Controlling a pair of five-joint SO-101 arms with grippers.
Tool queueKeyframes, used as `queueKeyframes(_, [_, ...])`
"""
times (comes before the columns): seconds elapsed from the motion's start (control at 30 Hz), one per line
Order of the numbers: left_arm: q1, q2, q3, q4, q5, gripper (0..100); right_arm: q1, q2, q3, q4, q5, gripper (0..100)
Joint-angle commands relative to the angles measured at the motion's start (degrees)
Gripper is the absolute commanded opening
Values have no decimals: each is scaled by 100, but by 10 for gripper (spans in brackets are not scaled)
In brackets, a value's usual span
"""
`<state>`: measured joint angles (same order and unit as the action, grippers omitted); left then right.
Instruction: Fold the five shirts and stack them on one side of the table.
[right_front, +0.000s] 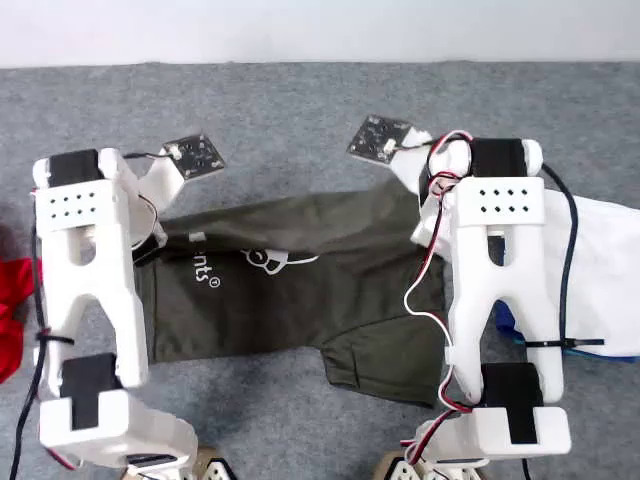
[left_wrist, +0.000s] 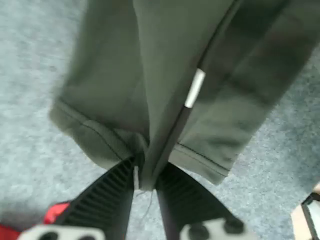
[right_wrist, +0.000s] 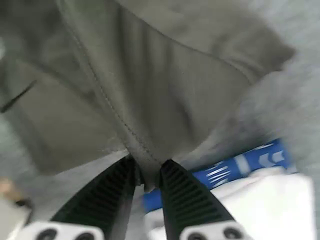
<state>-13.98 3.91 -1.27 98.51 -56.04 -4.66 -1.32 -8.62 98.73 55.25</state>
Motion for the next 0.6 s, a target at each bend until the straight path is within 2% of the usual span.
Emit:
queueKeyframes(0.0, [-35,88,-40,202,-53,15,84,-382,18,426,-237,10])
queueKeyframes(0.57, [105,105,980,193,185,15,171,-2422,3077,409,-281,11])
